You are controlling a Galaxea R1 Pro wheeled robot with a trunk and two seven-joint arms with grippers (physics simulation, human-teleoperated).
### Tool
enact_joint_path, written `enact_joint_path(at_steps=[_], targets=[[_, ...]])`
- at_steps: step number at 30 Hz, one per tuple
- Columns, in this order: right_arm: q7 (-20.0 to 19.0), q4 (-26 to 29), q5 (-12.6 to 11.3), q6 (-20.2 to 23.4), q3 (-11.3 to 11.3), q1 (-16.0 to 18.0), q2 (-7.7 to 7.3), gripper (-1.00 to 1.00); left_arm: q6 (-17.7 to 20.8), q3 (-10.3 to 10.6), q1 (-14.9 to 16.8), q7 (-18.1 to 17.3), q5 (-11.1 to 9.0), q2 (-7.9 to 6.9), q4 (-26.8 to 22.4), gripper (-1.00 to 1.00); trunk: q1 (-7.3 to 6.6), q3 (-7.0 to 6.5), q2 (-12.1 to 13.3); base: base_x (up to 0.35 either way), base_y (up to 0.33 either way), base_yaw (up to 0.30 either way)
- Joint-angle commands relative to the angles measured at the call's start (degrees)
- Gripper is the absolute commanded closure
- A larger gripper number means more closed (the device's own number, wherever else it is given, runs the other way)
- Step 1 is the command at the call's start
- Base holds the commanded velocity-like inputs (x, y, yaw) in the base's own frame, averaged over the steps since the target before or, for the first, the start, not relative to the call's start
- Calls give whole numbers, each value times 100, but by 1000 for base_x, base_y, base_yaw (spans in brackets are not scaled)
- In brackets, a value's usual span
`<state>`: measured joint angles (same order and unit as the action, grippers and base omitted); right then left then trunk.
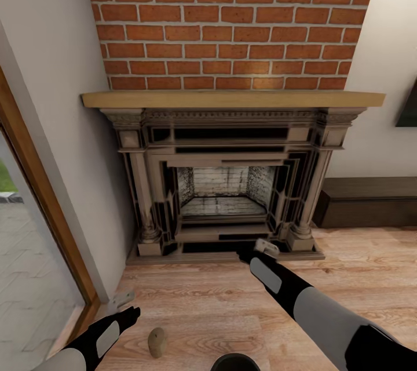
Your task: Place each of the two pumpkins and all three candles from the living room inside a cabinet in the living room (use any cabinet), then make sure every cabinet is closed, and position the cauldron so it is next to a table in the living room.
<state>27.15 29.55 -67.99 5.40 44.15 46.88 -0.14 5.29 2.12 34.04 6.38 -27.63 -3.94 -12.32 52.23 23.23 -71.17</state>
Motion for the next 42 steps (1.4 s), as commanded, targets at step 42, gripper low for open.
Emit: enact_joint_path(at_steps=[42], targets=[[116, -1320, 286, 747, 128, -78, 324, -100, 214, 584, -12, 25, -54, 470, 734, -100, 0, 7, -4, 0, -63, 0]])
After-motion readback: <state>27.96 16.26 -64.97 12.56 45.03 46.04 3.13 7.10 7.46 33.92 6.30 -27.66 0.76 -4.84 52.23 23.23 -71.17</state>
